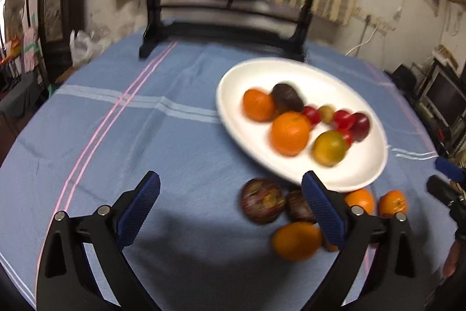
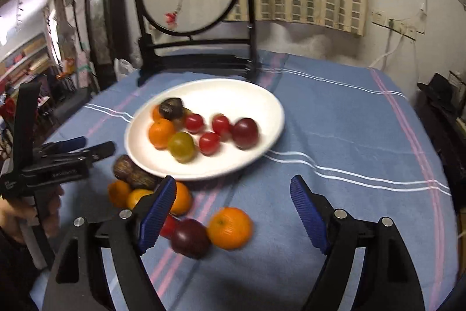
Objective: Organize fruits
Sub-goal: 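Grasp a mandarin with the right gripper while the left gripper grasps an orange-yellow tomato, then lower the mandarin and orange-yellow tomato onto the plate and open both grippers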
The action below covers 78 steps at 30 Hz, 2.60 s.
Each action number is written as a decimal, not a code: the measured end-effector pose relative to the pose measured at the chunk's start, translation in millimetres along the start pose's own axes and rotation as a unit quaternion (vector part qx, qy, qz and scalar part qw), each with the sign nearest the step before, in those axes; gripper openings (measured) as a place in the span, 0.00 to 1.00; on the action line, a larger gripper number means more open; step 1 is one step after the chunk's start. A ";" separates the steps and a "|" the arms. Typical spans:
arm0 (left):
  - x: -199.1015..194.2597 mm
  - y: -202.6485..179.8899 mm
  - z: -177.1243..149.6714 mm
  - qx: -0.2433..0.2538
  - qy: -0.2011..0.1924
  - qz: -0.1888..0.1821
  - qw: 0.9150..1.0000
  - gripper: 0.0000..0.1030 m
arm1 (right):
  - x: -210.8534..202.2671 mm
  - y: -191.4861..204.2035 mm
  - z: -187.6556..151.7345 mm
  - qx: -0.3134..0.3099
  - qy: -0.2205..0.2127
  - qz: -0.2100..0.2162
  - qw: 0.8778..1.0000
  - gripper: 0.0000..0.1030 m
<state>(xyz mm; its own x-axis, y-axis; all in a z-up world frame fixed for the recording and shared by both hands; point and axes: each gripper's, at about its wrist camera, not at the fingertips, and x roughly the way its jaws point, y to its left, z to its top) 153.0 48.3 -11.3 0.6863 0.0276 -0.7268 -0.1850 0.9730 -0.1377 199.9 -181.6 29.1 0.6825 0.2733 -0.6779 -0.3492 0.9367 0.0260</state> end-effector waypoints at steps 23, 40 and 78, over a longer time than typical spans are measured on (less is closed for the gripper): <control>4.2 -8.1 -6.1 0.019 0.043 -0.034 0.998 0.93 | 41.0 16.9 -37.4 -0.121 0.120 -0.012 0.985 0.66; -4.3 -35.2 -19.8 0.117 0.062 -0.070 0.989 0.93 | 44.2 13.3 -24.3 -0.056 0.090 0.018 0.994 0.42; -25.2 -35.3 -9.3 0.133 0.018 -0.104 0.986 0.38 | 27.7 7.4 -12.9 -0.017 0.030 0.019 0.999 0.42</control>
<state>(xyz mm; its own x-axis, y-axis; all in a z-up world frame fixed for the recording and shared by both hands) 135.7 11.1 5.6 0.6639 -0.1820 -0.7254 0.1509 0.9826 -0.1084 207.9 -170.0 1.1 0.6292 0.2948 -0.7192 -0.3963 0.9177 0.0295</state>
